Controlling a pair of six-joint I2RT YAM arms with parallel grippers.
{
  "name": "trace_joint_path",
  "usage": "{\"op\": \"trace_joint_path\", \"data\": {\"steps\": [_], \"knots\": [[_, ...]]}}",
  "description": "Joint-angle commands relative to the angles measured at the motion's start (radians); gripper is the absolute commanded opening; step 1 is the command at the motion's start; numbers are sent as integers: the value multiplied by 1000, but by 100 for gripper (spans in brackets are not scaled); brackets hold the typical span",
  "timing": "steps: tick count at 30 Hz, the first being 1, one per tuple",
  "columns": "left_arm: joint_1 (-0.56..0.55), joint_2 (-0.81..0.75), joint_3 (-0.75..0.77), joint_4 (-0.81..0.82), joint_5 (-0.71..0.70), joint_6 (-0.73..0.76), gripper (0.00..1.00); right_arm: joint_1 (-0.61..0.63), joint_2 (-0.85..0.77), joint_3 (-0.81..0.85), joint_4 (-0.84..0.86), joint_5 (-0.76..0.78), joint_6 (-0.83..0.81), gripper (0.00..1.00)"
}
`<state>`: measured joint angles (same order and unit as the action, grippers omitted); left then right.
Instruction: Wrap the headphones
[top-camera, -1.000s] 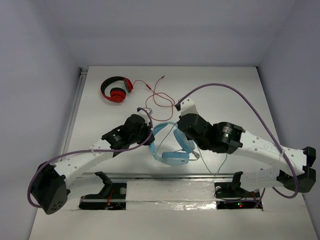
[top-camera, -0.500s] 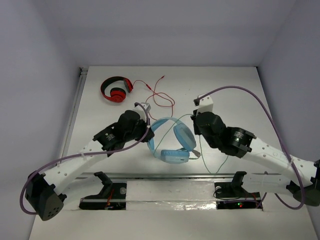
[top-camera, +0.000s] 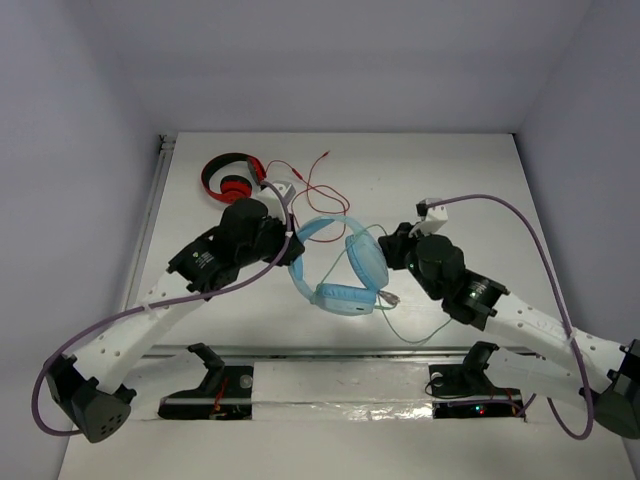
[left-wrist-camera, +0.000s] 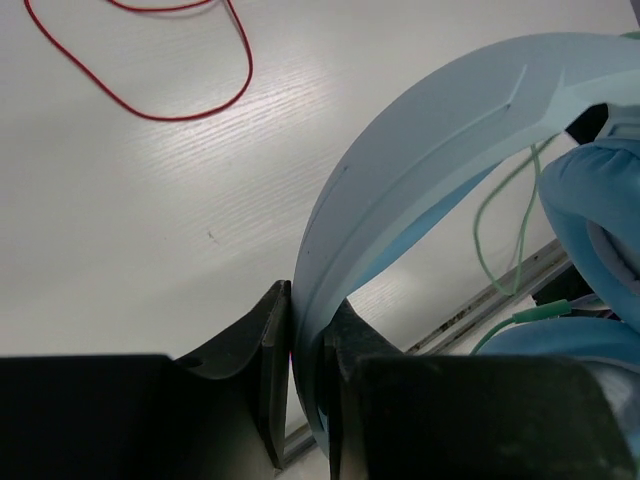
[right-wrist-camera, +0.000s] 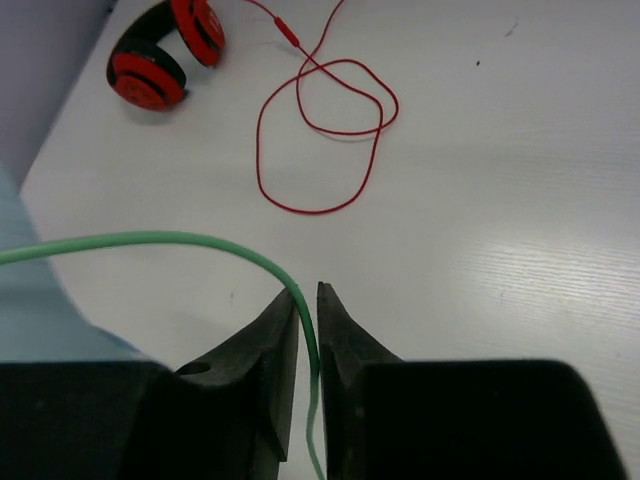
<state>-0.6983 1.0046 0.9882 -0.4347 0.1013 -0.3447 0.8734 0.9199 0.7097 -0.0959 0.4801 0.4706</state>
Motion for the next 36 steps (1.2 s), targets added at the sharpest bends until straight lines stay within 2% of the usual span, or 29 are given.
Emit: {"op": "trace_joint_path", "data": {"steps": [1,6,10,11,15,20,25,28,36], "knots": [[0,-5,128,96,67,-34,0,-27,-7,-73,247,-67,88,21],[0,15,176,113,103,-50,0,-62,23,-171,444,-165,121,34],[0,31,194,125,147,-62,0,-71,65,-231,550,-208,122,39],[0,34,196,131,159,-65,0,-71,71,-252,583,-224,122,44],[11,48,199,163,225,-80,0,-80,71,-279,633,-273,109,57],[33,61,208,189,250,-105,0,-80,39,-308,636,-299,123,57],[141,74,263,228,400,-140,0,-80,49,-366,630,-359,184,56],[187,86,316,192,387,-126,0,-80,48,-424,660,-380,237,56],[261,97,352,194,420,-126,0,-80,54,-466,598,-348,326,56]]}}
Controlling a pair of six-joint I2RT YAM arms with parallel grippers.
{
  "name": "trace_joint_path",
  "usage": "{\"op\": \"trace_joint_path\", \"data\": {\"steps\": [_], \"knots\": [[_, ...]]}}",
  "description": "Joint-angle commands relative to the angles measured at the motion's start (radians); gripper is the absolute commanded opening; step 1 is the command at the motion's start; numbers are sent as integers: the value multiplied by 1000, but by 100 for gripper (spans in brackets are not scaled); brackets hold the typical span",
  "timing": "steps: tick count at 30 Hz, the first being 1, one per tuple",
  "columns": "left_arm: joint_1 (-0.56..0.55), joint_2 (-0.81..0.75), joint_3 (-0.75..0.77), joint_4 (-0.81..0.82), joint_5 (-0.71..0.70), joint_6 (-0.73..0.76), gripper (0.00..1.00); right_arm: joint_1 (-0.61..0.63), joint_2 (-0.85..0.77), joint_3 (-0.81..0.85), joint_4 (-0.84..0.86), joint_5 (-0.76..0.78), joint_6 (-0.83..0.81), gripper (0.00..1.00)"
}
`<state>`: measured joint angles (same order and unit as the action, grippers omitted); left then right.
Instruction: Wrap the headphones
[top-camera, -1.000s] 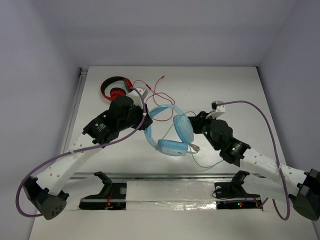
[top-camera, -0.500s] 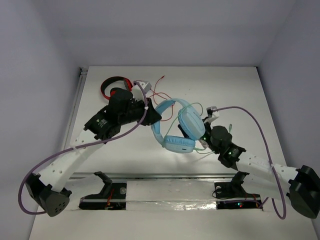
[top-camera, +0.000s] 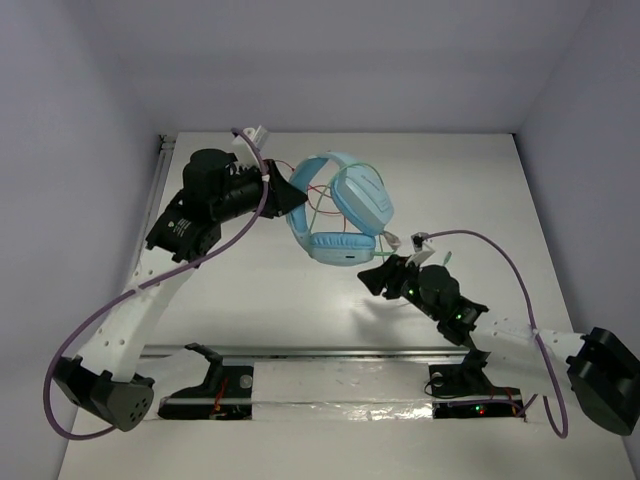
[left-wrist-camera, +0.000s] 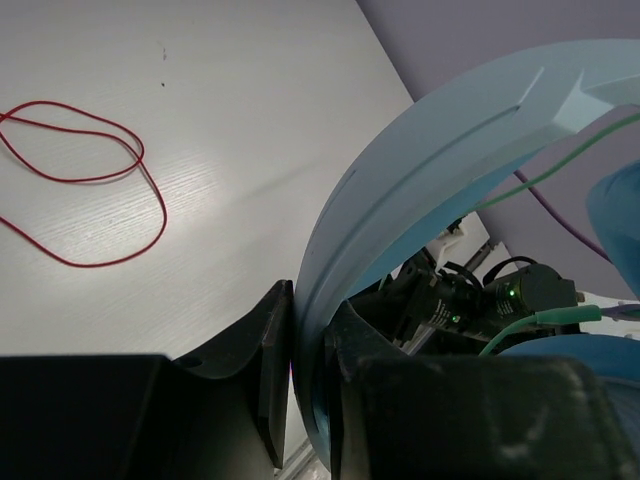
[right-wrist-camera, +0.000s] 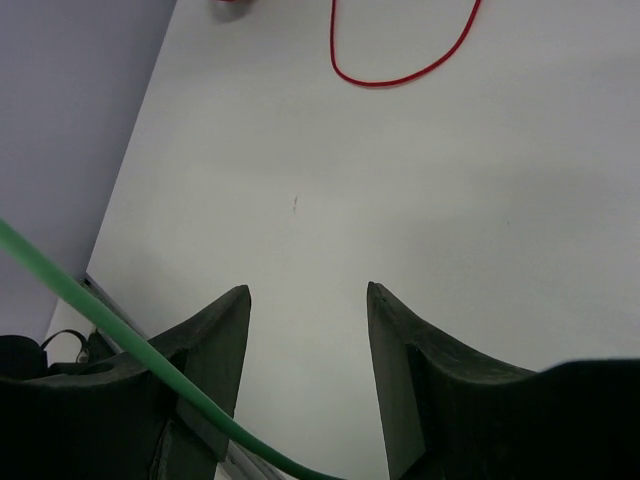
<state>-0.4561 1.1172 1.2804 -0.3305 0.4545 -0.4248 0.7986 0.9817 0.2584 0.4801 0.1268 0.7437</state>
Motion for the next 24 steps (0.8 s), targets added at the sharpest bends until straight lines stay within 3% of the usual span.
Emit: {"op": "trace_joint_path", "data": {"steps": [1,11,15,16,17,20,24], "knots": [[31,-14,59,94,73,-52,0,-6,-9,-16,3,16,55,56],[53,15,3,248,167,-169,0,48,109,18,-58,79,103,59],[85,18,11,263,159,-190,0,57,77,-5,-64,65,126,58],[85,16,7,272,148,-199,0,57,77,-8,-61,63,128,55],[85,10,-1,284,133,-212,0,57,81,-11,-51,57,129,41],[85,-6,-42,332,70,-262,0,111,117,-1,-50,33,144,20],[96,-42,-131,482,-8,-365,0,227,166,103,-124,82,148,14]]}}
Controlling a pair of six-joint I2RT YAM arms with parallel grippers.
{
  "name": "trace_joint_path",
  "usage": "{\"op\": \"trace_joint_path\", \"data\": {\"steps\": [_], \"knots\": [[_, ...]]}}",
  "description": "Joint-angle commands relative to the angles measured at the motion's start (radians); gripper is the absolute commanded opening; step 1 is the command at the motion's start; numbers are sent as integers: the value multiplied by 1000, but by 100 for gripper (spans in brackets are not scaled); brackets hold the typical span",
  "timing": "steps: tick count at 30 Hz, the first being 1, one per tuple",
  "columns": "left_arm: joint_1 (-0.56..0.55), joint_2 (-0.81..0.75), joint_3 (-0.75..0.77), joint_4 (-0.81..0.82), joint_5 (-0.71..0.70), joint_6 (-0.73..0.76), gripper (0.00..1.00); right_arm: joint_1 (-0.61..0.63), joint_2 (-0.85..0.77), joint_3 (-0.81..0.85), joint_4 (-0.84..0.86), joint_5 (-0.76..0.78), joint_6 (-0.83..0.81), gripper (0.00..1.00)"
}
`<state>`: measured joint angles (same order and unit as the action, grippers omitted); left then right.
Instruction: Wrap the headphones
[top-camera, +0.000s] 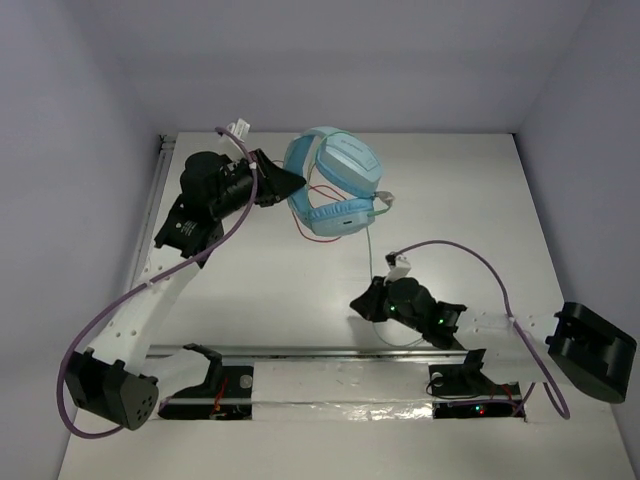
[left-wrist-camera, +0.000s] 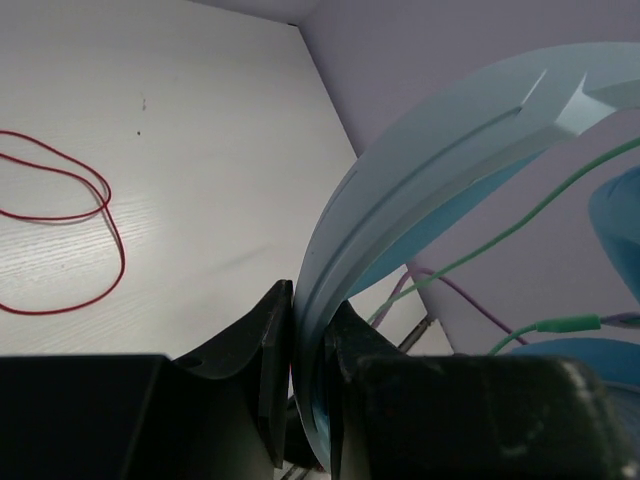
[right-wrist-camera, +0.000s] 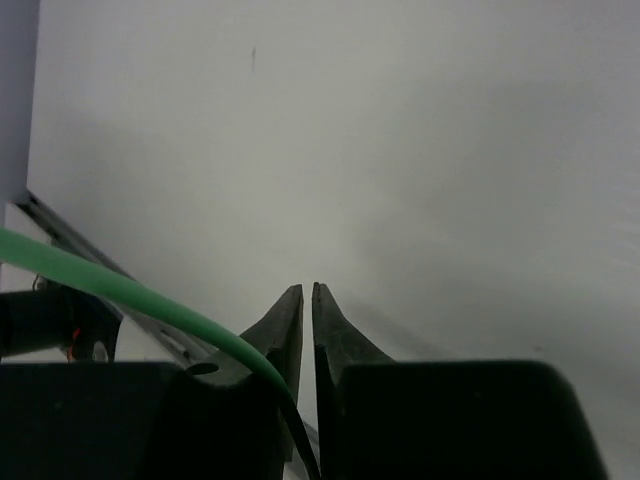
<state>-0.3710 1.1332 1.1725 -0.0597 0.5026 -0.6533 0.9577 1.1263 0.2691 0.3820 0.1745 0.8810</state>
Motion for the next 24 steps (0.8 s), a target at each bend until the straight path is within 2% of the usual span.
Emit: {"op": "trace_joint_path", "data": {"steps": [1,4,8,9,13,18,24], "knots": [[10,-64,-57,231,-71,-153,0,90,50,120,-47,42,7,14],[10,-96,-146,305,-154,-224,0,173,111,229,-132,86,-16,11],[10,-144,-229,323,-303,-243,0,280,179,350,-230,140,-30,9],[10,-150,-241,317,-373,-230,0,303,190,376,-277,155,-36,9],[10,-173,-307,288,-498,-180,0,456,227,514,-451,249,-30,9],[10,-279,-376,209,-715,-106,0,561,225,675,-607,278,-49,9],[1,-369,-480,117,-820,-29,0,618,268,858,-845,292,-111,9]]}}
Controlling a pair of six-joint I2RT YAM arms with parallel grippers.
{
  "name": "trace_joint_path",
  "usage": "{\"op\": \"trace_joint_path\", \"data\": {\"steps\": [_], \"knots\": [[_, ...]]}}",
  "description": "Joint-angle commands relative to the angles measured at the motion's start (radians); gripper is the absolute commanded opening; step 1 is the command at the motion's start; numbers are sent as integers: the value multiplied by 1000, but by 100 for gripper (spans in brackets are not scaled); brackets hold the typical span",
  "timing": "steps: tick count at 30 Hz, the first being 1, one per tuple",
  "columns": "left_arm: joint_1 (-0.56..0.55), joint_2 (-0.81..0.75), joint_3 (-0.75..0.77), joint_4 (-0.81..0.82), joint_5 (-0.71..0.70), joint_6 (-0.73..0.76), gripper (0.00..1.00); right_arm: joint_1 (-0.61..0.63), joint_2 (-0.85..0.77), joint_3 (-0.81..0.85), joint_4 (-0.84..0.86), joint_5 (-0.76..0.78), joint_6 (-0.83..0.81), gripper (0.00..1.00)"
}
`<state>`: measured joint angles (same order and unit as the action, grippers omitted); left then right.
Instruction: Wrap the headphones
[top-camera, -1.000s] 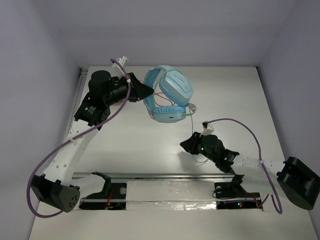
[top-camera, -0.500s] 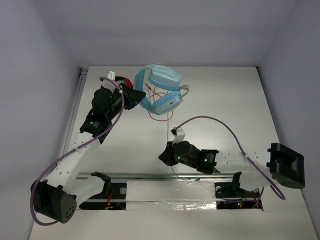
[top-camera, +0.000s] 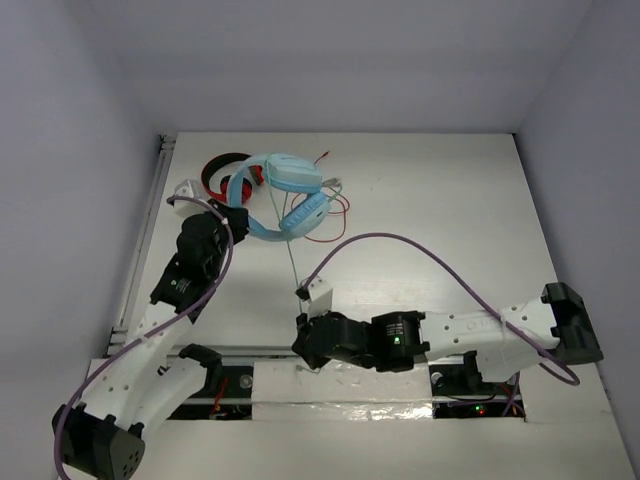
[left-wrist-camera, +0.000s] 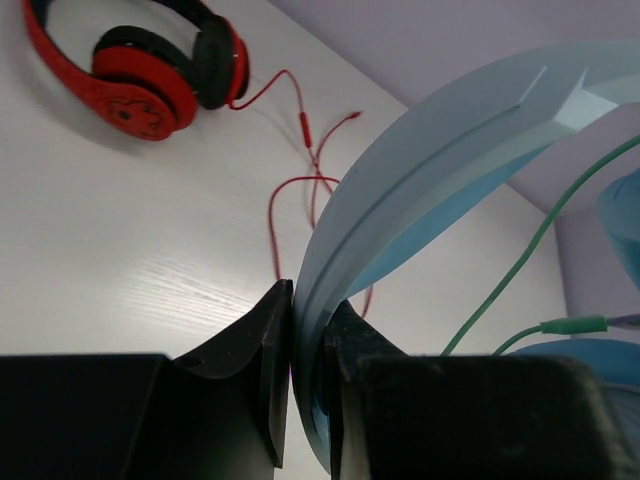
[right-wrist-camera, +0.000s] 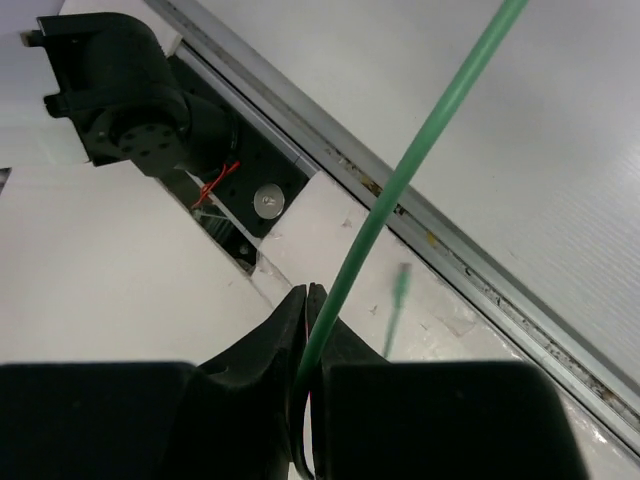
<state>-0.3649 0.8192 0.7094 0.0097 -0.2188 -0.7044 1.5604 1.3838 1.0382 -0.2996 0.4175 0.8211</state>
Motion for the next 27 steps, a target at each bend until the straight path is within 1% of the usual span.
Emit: {"op": "trace_joint_path", "data": {"steps": [1,3,4,5,6,8,9,10,11,13,15,19,22,24,27], "knots": [[-14,-66,-46,35,-109,31,0,15,20,129,-185,50,-63,10],[-51,-97,-73,-8,-152,54,0,15,32,172,-232,53,-124,10],[-75,-109,-96,-16,-169,57,0,15,40,222,-252,52,-143,10],[-107,-126,-103,-43,-191,57,0,15,59,252,-303,53,-164,9],[-177,-130,-108,-84,-242,52,0,15,70,281,-331,63,-181,9],[-244,-123,-110,-144,-298,33,0,15,86,356,-389,93,-229,8],[-273,-117,-108,-210,-342,22,0,15,92,374,-436,134,-241,9],[-331,-112,-108,-240,-359,-4,0,15,93,391,-456,151,-269,9],[-356,-109,-110,-264,-370,-18,0,15,93,405,-469,165,-284,10],[-408,-107,-113,-321,-357,-46,0,3,101,447,-510,204,-319,12],[-437,-104,-116,-347,-318,-49,0,-23,104,473,-536,257,-344,13],[-494,-101,-90,-399,-292,-56,0,-66,87,484,-556,337,-395,13],[-516,-72,-48,-419,-257,-38,0,-95,63,477,-562,378,-411,13],[-526,-19,-19,-431,-211,3,0,-126,54,471,-559,400,-419,13],[-537,27,27,-451,-188,40,0,-169,43,450,-547,443,-442,14]]}}
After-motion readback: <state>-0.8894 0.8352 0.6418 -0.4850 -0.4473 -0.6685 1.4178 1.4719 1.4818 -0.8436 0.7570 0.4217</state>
